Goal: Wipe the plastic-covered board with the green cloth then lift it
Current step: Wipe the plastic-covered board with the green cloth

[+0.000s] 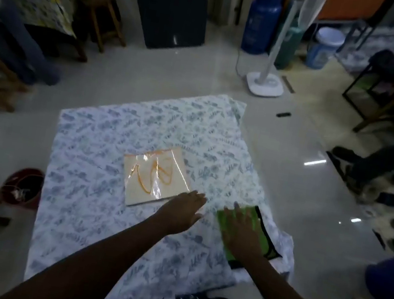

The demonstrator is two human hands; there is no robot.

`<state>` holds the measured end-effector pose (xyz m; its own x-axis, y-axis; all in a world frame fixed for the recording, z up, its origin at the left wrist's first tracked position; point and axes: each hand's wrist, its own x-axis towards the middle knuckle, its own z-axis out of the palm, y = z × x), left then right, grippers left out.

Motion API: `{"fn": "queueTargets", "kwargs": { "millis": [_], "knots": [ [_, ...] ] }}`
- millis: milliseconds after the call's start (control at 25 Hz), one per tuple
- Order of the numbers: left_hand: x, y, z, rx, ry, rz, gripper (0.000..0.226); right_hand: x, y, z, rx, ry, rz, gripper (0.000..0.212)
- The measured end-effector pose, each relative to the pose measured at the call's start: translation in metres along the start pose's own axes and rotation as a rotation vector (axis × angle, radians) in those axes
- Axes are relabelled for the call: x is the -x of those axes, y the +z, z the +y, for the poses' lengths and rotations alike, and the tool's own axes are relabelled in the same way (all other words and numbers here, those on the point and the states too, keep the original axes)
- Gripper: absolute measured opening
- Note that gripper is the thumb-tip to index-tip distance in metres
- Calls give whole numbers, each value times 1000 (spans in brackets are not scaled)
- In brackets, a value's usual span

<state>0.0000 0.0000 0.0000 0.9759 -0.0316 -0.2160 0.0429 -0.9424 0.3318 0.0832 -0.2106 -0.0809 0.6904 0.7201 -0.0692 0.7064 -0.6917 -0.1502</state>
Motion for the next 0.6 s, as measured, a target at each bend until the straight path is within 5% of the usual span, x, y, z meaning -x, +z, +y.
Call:
{"fn": "queueTargets", "kwargs": {
  "millis": [240,600],
  "knots": [
    [0,28,14,27,-1,-95,53,9,-1,8,-34,152,-137,64],
    [9,28,2,107,-79,16,51,-24,-2,11,-313,177,34,44]
  ]
}}
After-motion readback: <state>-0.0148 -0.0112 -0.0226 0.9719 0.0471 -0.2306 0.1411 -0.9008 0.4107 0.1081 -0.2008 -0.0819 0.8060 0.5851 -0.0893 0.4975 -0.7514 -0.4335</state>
